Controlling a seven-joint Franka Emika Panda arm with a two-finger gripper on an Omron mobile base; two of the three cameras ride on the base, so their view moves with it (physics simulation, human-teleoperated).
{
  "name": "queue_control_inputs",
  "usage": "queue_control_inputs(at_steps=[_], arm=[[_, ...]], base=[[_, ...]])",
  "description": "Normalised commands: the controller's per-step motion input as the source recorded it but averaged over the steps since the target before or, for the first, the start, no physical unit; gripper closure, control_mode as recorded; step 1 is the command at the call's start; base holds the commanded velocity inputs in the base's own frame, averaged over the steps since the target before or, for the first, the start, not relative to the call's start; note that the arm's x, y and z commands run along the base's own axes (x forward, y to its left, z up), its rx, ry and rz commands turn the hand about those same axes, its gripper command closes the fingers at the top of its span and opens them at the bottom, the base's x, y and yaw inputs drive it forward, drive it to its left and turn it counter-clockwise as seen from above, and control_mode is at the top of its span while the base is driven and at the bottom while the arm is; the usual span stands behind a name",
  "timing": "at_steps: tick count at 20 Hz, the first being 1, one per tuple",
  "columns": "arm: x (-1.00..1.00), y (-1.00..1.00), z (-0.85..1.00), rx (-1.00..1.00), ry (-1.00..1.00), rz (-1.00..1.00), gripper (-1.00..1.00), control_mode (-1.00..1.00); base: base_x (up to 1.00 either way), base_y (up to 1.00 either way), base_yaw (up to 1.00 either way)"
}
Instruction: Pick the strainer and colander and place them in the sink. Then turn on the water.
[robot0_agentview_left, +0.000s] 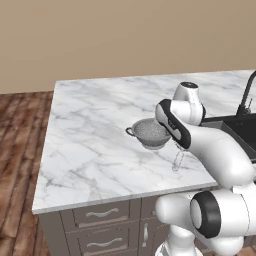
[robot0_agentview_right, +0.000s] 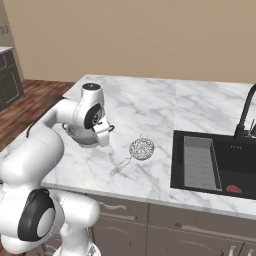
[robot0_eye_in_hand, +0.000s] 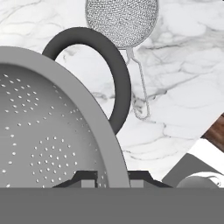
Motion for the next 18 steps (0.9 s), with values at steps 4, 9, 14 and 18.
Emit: queue_control_inputs(at_steps=[4, 9, 14, 18], arm=[[0.0, -0.08, 0.0, 0.0, 0.0, 0.0, 1.0, -1.0], [0.0, -0.15, 0.0, 0.01, -0.01, 0.0, 1.0, -1.0], [0.0, -0.18, 0.0, 0.02, -0.02, 0.0, 1.0, -1.0], [0.0, -0.15, 0.0, 0.03, -0.05, 0.0, 1.0, -1.0]], base=[[0.0, 0.0, 0.0], [0.0, 0.0, 0.0], [0.0, 0.0, 0.0], [0.0, 0.0, 0.0]])
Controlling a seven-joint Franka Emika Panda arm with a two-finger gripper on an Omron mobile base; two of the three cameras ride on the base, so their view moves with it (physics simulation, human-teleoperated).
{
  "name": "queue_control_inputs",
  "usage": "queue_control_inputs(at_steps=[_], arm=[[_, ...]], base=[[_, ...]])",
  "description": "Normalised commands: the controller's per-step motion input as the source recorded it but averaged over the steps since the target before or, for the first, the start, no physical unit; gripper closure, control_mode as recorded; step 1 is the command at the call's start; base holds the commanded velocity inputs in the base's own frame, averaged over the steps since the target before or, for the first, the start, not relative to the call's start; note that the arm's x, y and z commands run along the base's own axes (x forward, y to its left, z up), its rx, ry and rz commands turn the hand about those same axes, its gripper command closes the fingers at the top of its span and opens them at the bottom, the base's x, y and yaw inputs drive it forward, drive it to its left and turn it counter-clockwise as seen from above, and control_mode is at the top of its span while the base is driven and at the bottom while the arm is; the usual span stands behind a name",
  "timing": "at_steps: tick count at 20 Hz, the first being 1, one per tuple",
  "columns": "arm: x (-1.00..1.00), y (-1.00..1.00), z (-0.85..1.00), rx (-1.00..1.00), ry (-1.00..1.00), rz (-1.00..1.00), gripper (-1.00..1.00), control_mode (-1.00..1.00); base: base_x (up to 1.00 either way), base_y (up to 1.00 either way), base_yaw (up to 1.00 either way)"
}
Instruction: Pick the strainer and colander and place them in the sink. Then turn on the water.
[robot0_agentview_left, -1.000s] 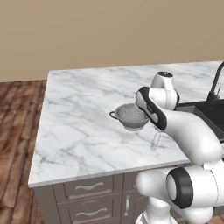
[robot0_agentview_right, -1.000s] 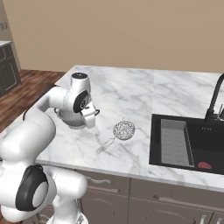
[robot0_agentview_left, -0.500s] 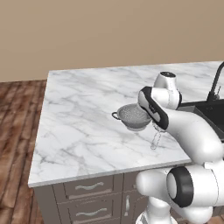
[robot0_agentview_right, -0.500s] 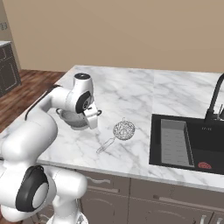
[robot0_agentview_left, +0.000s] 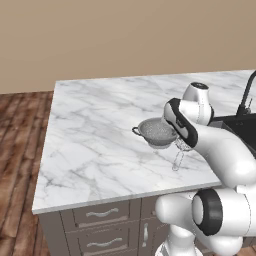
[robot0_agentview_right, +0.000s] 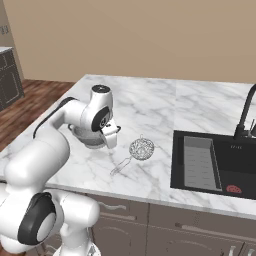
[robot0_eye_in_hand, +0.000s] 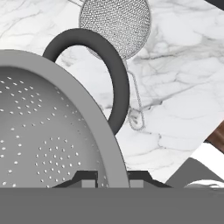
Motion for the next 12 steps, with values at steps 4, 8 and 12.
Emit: queue_control_inputs(at_steps=[4, 8, 12], arm=[[0.0, -0.1, 0.0, 0.03, -0.05, 0.0, 1.0, -1.0], [-0.06, -0.03, 0.0, 0.0, -0.01, 0.0, 1.0, -1.0], [-0.1, 0.0, 0.0, 0.0, 0.0, 0.0, 1.0, -1.0]], base=[[0.0, 0.0, 0.0], [0.0, 0.0, 0.0], [0.0, 0.0, 0.0]])
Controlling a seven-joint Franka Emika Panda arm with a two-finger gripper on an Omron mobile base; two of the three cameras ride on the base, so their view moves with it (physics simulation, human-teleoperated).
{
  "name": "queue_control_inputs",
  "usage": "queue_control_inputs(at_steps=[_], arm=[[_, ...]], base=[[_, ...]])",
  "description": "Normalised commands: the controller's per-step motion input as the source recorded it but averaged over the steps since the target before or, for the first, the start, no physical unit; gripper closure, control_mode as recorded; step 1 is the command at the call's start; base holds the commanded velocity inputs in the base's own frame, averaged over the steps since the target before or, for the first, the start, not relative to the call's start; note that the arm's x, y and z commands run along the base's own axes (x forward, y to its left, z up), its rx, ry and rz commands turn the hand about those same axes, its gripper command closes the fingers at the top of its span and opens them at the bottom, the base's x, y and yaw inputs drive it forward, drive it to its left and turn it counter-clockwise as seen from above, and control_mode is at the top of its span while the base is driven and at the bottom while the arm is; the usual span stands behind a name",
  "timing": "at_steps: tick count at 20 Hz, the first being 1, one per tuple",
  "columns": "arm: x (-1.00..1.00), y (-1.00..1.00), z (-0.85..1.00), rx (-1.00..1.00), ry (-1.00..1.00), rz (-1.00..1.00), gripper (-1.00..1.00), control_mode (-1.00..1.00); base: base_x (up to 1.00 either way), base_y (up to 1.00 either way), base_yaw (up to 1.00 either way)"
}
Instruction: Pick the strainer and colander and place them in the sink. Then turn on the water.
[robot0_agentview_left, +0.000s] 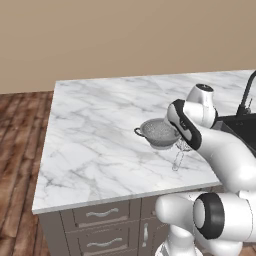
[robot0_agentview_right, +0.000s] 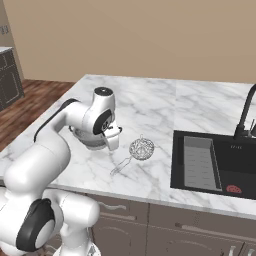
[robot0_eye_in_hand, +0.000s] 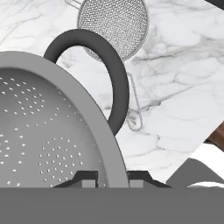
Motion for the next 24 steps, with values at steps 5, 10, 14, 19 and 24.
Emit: queue_control_inputs(at_steps=[5, 10, 14, 19, 24], arm=[[0.0, 0.0, 0.0, 0.0, 0.0, 0.0, 1.0, 1.0], [0.0, 0.0, 0.0, 0.0, 0.0, 0.0, 1.0, 1.0], [0.0, 0.0, 0.0, 0.0, 0.0, 0.0, 1.0, 1.0], [0.0, 0.0, 0.0, 0.0, 0.0, 0.0, 1.0, 1.0], [0.0, 0.0, 0.0, 0.0, 0.0, 0.0, 1.0, 1.0]], base=[[-0.26, -0.21, 0.0], [-0.19, -0.52, 0.0], [-0.11, -0.61, 0.0], [-0.11, -0.68, 0.0], [-0.01, -0.68, 0.0]])
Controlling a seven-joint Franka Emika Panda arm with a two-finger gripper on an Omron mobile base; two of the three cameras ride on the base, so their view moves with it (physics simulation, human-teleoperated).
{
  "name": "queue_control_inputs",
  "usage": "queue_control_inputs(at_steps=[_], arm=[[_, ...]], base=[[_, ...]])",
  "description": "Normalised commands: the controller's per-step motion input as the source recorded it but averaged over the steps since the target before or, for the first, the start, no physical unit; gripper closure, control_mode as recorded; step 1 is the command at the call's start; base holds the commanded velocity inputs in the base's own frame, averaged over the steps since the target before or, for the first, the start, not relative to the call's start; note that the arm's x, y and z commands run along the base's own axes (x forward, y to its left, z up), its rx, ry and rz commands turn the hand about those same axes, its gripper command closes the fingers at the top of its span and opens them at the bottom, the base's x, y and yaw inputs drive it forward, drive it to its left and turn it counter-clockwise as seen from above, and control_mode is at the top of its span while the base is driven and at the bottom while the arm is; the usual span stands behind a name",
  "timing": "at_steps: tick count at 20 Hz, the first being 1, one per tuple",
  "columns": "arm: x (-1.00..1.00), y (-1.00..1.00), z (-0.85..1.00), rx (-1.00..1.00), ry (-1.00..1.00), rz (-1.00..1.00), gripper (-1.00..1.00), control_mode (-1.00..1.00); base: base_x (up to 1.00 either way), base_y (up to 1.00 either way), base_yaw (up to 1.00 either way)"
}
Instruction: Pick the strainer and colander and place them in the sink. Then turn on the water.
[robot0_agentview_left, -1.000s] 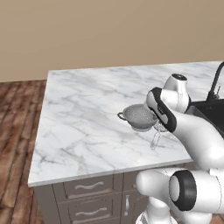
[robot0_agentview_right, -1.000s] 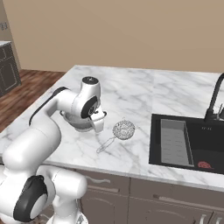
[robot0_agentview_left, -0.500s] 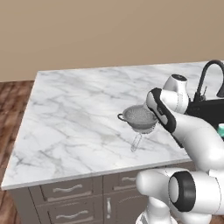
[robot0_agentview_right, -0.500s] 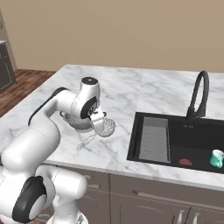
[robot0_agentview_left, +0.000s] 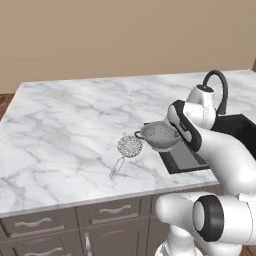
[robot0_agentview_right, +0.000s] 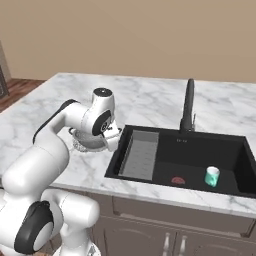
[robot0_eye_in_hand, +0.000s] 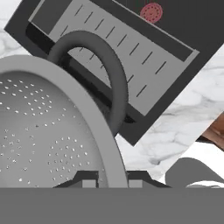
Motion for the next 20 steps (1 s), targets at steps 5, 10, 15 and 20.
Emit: queue_control_inputs(at_steps=[5, 10, 15, 20], arm=[[0.0, 0.0, 0.0, 0.0, 0.0, 0.0, 1.0, 1.0], [0.0, 0.0, 0.0, 0.0, 0.0, 0.0, 1.0, 1.0], [0.0, 0.0, 0.0, 0.0, 0.0, 0.0, 1.0, 1.0], [0.0, 0.0, 0.0, 0.0, 0.0, 0.0, 1.0, 1.0]], base=[[0.0, -0.68, 0.0], [0.0, -0.68, 0.0], [0.0, -0.63, 0.0], [0.0, -0.57, 0.0]])
